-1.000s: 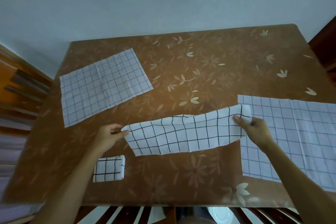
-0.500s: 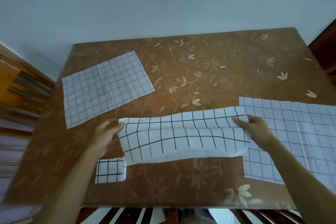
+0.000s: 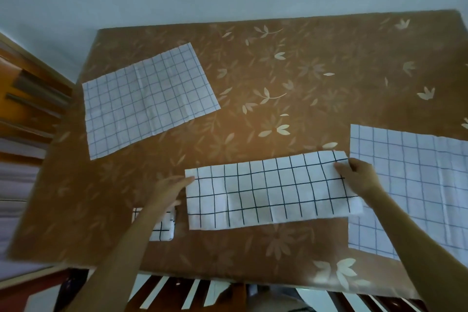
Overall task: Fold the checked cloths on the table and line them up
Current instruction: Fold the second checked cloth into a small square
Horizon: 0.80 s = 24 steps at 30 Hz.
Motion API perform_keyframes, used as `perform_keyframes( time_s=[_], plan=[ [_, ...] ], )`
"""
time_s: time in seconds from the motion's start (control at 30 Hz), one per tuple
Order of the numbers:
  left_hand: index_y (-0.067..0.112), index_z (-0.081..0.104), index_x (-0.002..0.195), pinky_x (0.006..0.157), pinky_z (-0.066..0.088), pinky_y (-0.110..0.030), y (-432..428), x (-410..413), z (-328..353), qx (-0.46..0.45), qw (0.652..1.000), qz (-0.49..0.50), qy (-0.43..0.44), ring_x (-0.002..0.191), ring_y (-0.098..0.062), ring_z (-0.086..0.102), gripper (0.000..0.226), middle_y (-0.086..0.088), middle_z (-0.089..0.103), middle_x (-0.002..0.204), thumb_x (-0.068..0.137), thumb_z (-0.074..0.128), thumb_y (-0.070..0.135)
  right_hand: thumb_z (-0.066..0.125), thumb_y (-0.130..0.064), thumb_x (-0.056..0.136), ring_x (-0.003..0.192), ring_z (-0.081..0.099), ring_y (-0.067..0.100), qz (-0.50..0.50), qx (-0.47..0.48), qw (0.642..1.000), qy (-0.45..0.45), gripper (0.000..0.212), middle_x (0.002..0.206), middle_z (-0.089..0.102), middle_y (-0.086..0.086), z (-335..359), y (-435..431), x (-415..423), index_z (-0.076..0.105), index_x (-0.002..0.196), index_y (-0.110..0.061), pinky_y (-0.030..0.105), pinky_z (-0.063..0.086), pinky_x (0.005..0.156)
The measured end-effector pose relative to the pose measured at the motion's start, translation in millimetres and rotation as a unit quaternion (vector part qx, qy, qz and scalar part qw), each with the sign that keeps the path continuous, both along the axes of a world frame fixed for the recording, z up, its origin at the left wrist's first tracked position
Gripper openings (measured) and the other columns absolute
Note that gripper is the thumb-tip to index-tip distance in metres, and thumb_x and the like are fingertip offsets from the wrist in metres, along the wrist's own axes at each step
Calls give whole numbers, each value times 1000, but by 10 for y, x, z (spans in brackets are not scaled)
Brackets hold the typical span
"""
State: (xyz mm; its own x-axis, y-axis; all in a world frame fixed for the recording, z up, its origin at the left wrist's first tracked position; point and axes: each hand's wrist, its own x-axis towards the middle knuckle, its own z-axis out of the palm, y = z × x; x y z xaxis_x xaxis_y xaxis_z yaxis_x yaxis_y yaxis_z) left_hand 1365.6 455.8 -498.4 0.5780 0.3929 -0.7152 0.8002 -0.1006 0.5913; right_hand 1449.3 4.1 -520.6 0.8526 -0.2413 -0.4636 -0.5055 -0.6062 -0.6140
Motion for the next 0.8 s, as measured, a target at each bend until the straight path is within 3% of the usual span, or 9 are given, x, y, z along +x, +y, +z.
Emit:
perform_keyframes(
  time_s=[0.17, 0.27, 0.3, 0.37, 0.43, 0.53, 0.63, 0.8],
  plan=[
    [14, 70, 113, 69, 52, -27, 27, 1, -109, 71, 997, -25, -27, 97, -21, 63, 27, -5, 68, 105, 92, 69, 32, 56, -38, 93, 73, 62, 35, 23, -32, 999, -9, 34, 68, 63, 11, -136, -24, 75, 62, 71, -13, 43, 51, 65],
    [8, 68, 114, 74, 58, -34, 3, -7, -172, 129, 990, -34, -36, 97, -27, 67, 28, -9, 70, 103, 89, 73, 20, 55, -34, 96, 87, 62, 35, 30, -67, 997, -27, 25, 89, 67, 10, -176, -14, 88, 64, 98, -11, 40, 50, 73],
    [8, 65, 116, 78, 57, -37, -29, -15, -185, 206, 975, -65, -45, 97, -27, 67, 33, -9, 69, 105, 88, 74, 22, 56, -31, 96, 94, 62, 34, 13, -85, 995, -47, 27, 102, 67, 13, -183, 7, 73, 59, 113, -10, 44, 51, 79],
    [7, 57, 126, 87, 55, -43, -141, -68, -258, 377, 911, -146, -78, 102, -29, 62, 44, -12, 64, 113, 90, 70, 27, 57, -23, 95, 106, 56, 38, 14, -156, 980, -120, 40, 122, 58, 20, -207, 101, -7, 47, 129, -6, 51, 48, 89],
    [7, 52, 132, 96, 50, -50, -417, -92, -323, 452, 848, -230, -156, 113, -32, 57, 43, -15, 60, 121, 94, 61, 24, 56, -16, 94, 120, 49, 38, 103, -216, 948, -208, 44, 136, 50, 21, -242, 316, -148, 44, 135, -4, 51, 43, 96],
    [8, 51, 138, 107, 43, -50, -1137, -56, -449, 425, 784, -388, -232, 134, -34, 45, 43, -17, 50, 142, 97, 55, 21, 51, -5, 93, 145, 28, 31, 276, -205, 919, -192, 55, 158, 29, 15, -363, 809, -388, 36, 146, -7, 46, 27, 115],
    [4, 47, 144, 114, 37, -52, -1817, -68, -704, 395, 735, -489, -254, 144, -37, 36, 49, -23, 41, 152, 98, 54, 18, 44, -6, 90, 150, 12, 27, 358, -187, 900, -167, 66, 162, 14, 13, -597, 1158, -553, 23, 153, -6, 44, 18, 119],
    [10, 36, 151, 120, 26, -51, -2049, -76, -861, 384, 741, -512, -203, 152, -31, 17, 53, -19, 23, 162, 104, 37, 33, 24, -37, 102, 151, 8, 25, 379, -216, 888, -143, 61, 163, 9, 11, -740, 960, -456, 17, 155, -9, 43, 12, 120]
  ],
)
